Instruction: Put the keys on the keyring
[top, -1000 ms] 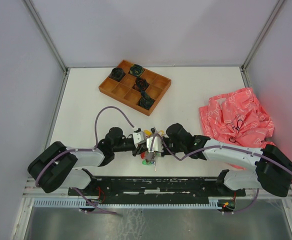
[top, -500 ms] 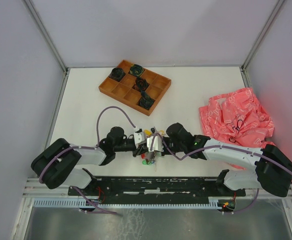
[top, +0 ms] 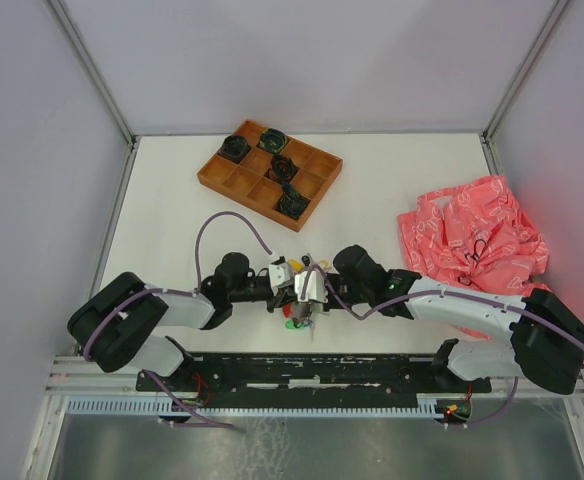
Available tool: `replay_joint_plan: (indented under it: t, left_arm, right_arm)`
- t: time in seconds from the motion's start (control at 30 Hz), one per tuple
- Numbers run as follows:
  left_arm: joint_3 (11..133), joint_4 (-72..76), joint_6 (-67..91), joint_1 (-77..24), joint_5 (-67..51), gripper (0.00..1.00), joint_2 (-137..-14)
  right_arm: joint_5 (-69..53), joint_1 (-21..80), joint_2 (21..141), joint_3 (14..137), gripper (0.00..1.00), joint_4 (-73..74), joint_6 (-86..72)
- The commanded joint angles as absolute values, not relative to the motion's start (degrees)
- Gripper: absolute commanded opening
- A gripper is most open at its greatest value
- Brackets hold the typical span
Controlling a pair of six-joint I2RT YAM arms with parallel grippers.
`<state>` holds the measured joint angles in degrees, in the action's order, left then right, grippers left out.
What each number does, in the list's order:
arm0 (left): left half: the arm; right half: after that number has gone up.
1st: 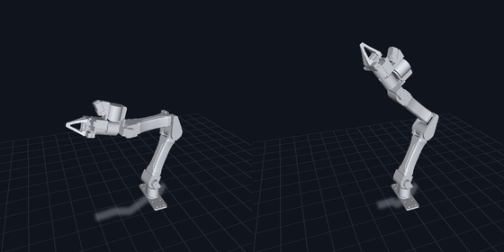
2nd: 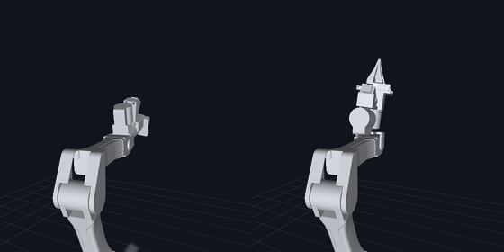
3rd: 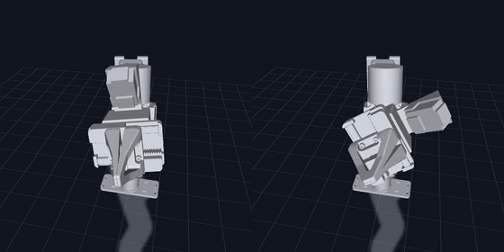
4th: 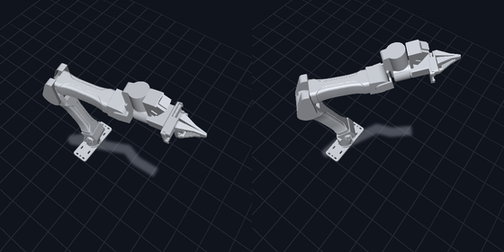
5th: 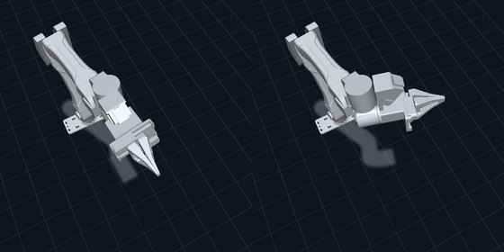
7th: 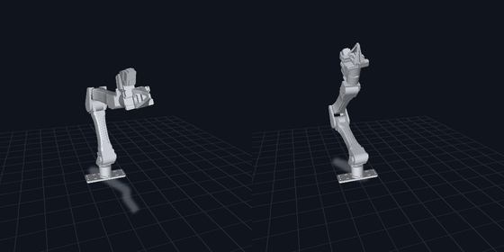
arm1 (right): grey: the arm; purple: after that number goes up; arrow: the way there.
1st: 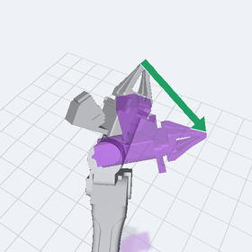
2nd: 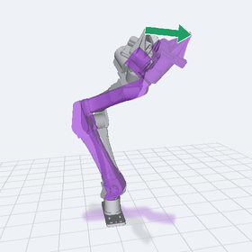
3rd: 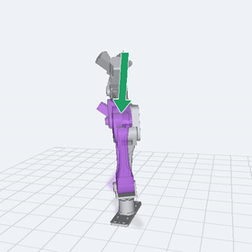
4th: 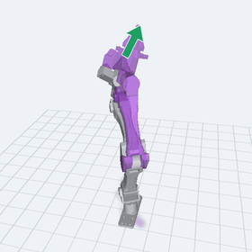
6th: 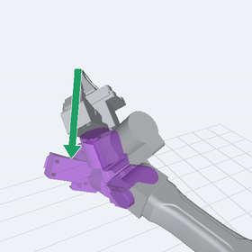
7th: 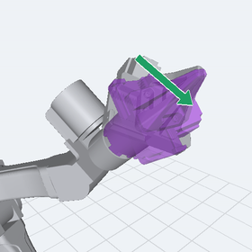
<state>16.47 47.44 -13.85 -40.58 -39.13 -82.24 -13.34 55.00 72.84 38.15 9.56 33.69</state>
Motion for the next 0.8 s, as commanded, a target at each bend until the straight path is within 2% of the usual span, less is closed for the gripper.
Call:
replay_joint_plan:
  t: [0.0, 0.37, 0.77]
  left_arm:
    - [19.2, 50.4, -13.2, -41.8, -38.5, 0.22, -83.1]
    - [18.3, 57.1, -10.7, -42.4, -40.0, 0.24, -86.1]
    - [19.3, 56.2, -12.3, -42.6, -44.7, 0.27, -88.6]
  right_arm:
    - [-15.8, 55.6, 72.0, 41.1, 0.01, 5.0, 33.3]
    - [-16.4, 55.6, 71.7, 40.4, 0.01, 3.3, 32.6]
    - [-17.1, 55.6, 71.6, 40.3, 0.01, 3.5, 33.6]
